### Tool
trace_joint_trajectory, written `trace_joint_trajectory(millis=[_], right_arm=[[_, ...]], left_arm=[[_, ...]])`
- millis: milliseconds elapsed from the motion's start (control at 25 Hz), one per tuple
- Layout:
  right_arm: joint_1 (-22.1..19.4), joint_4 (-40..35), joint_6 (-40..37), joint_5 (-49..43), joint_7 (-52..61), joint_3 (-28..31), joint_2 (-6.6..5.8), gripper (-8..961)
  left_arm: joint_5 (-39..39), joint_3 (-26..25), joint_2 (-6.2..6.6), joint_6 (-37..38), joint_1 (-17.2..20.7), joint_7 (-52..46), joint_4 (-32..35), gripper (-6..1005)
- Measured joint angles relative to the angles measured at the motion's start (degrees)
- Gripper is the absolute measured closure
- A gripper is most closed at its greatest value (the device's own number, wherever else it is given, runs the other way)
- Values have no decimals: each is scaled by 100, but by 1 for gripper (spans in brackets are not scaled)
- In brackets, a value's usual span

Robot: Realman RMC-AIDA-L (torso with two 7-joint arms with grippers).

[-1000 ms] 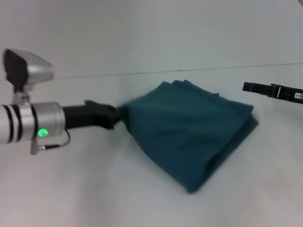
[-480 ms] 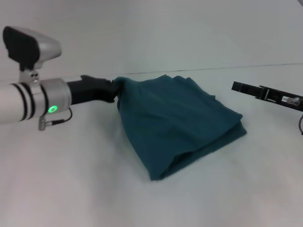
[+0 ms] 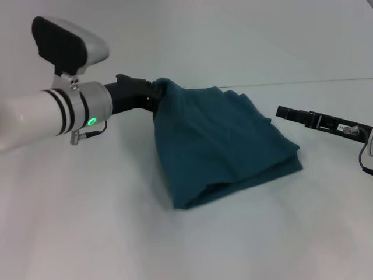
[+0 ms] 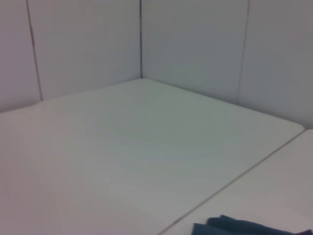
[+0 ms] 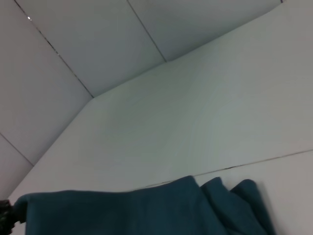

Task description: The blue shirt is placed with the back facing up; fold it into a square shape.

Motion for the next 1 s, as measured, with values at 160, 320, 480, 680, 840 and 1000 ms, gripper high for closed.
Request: trace_joint_trajectory(millis=[160,320,480,680,840,1000], right_arm=[[4,5,-39,-1,-2,-18,7,131],[-12,12,-53,-1,-43,-21,16,131],[-17,18,-37,-1,-66,-21,20,131],[16,18,-12,-4,-64,-21,26,131],[49,20,-5,-11,-54,-30,32,131],[128,31,95,-24,4,-32,28,131]], left_arm=[[-6,38,-29,-478,-192,164,-187,968],[-12,55,-31,-669,-217,172,-185,967],[-94,51,-46,-668,-173,172,-131,966],[-218,46,-45,-646,-67,146,-118,930],[-295,43,-31,-642,14,143,-76,790],[-301,45,-33,-602,180,119,124,608]])
